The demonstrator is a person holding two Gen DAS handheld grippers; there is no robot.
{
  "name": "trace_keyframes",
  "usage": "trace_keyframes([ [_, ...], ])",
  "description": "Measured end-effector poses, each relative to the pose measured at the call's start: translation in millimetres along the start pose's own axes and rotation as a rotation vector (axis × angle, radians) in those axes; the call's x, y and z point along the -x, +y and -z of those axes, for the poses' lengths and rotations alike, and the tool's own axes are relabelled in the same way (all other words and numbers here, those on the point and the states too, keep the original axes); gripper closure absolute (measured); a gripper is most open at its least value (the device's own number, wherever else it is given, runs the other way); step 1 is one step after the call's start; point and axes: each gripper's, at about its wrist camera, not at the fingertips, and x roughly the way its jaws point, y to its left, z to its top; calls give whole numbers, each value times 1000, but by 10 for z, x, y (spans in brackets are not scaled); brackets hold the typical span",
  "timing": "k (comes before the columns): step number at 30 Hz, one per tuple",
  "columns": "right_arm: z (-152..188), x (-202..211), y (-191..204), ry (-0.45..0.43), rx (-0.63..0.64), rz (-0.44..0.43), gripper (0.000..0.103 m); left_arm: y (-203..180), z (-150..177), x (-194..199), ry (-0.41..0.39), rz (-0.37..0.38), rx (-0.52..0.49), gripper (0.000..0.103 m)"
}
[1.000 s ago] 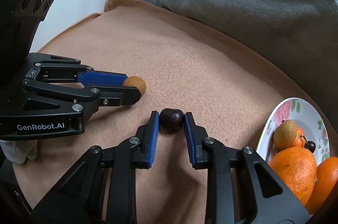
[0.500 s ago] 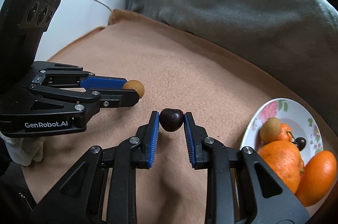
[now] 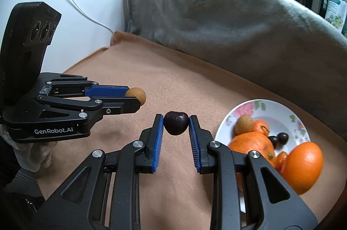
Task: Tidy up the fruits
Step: 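Lift and carry the longan and plum over the plate with both grippers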
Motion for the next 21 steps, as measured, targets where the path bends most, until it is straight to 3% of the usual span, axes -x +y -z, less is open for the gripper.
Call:
trace_keyframes([
  [21, 122, 530, -822, -66, -124, 97, 78, -585, -227, -163, -18, 68, -84, 80],
])
